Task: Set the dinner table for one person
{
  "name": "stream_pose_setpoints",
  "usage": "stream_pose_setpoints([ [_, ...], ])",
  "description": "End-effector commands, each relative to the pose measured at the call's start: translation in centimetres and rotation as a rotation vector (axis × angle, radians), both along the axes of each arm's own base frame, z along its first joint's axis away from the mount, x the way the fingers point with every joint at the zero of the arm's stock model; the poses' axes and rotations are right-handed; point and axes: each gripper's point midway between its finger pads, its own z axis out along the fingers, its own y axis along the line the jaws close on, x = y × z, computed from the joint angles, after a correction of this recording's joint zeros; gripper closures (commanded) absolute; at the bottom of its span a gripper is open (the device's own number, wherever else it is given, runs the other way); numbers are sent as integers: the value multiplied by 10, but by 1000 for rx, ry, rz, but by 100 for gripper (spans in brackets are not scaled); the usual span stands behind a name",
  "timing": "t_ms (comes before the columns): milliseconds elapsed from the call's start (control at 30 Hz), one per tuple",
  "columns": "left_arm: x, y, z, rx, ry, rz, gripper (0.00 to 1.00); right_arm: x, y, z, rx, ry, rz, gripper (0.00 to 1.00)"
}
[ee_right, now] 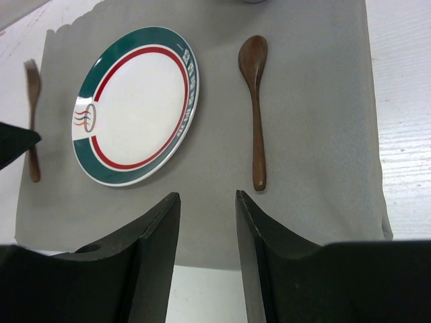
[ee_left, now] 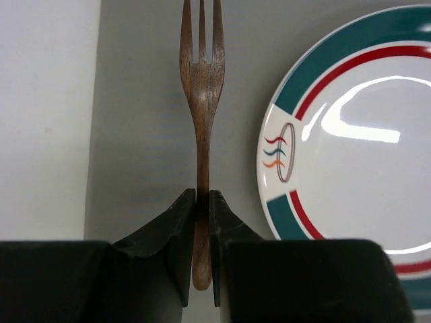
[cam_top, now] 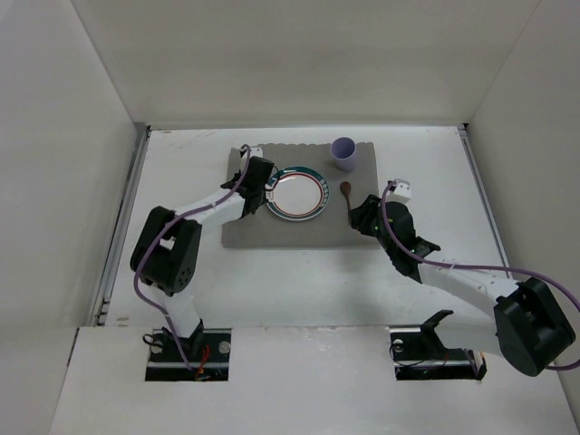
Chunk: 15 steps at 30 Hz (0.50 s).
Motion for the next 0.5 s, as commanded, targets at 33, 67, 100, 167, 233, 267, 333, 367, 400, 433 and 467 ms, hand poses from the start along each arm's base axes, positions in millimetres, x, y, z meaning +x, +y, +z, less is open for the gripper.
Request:
stream_pose_setpoints([
  [33,10,4,-10,59,45,-54,90,9,6,27,25,-73,-4,55],
  [67,10,4,-12,61,51,-51,90,9,7,26,26,-68,0,55],
  [100,10,5,-14,64,55,-49,90,10,7,25,24,-65,2,55],
  [167,7,7,-18,67,64,-48,88,11,6,26,16,-68,-3,55],
  [233,5,9,-22,77,74,-42,86,11,6,25,16,-68,-3,55],
  [267,3,12,-24,84,86,-33,85,11,7,25,19,-65,-2,55],
  [333,-1,15,-26,101,98,-24,79,10,8,23,21,-60,3,54],
  [367,-3,16,-26,116,97,-17,74,10,7,26,23,-67,2,52],
  [400,-4,17,-25,123,93,-13,70,9,6,28,23,-72,-3,50],
  [433,-6,16,-22,127,82,-10,65,9,5,29,24,-78,-5,49],
  [467,-8,16,-17,127,72,-7,62,8,4,28,28,-77,-10,47],
])
